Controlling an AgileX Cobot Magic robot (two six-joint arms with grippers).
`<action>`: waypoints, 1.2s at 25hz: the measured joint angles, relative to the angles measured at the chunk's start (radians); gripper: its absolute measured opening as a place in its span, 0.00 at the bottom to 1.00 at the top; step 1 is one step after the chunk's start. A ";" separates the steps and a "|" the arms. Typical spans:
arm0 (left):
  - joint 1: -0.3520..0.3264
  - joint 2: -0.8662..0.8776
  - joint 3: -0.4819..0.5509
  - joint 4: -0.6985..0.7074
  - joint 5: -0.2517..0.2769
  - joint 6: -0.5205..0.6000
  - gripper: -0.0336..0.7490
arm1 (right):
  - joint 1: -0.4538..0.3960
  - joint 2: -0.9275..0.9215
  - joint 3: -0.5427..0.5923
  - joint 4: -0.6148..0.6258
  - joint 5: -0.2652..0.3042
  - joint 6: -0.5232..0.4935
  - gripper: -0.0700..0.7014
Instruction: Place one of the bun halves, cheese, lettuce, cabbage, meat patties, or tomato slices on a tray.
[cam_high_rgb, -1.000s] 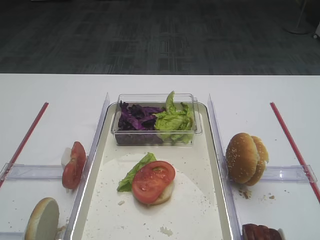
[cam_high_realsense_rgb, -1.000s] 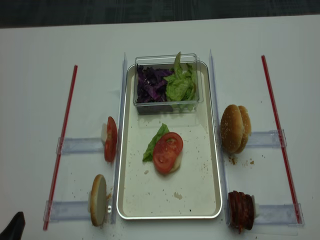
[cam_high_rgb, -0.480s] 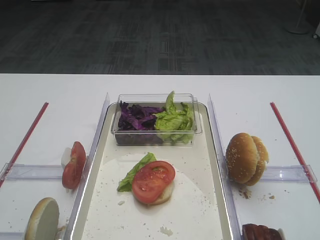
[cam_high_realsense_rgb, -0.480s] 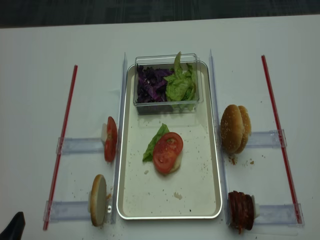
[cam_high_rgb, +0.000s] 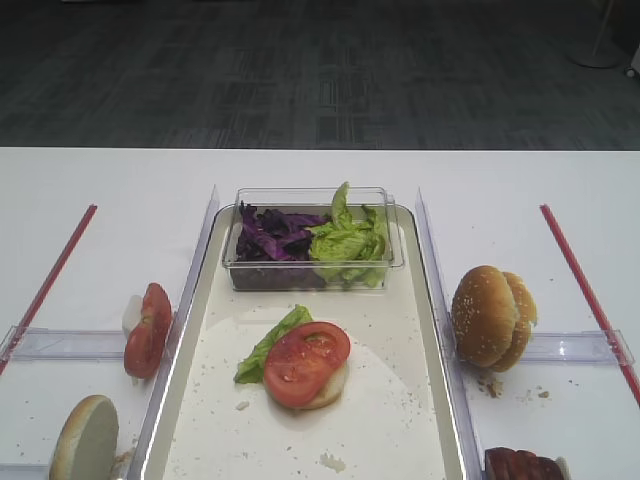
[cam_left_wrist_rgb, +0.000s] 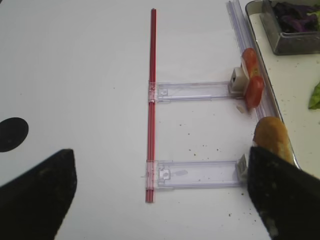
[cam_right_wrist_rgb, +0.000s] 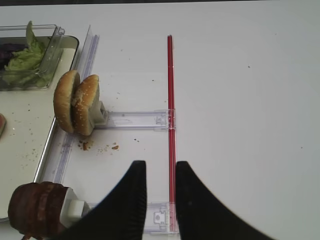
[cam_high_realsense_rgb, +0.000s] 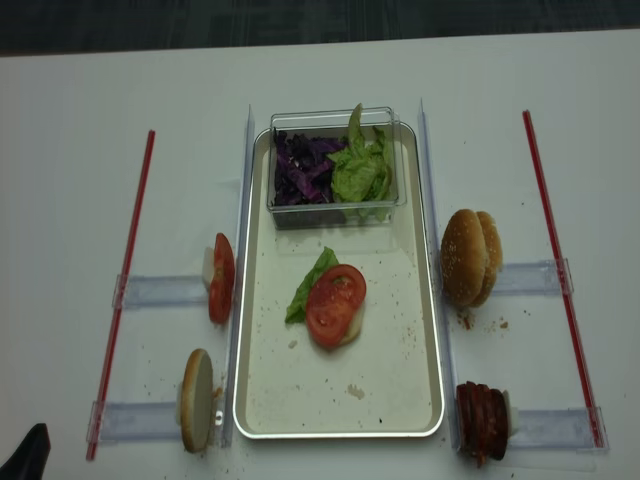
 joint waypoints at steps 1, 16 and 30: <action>0.000 0.000 0.000 0.000 0.000 0.000 0.85 | 0.000 0.000 0.000 0.000 0.000 0.000 0.34; 0.000 0.000 0.000 0.000 0.000 -0.001 0.85 | 0.000 0.000 0.000 0.000 0.000 -0.002 0.34; 0.000 0.000 0.000 0.000 0.000 -0.001 0.85 | 0.000 0.000 0.000 0.000 0.000 -0.002 0.34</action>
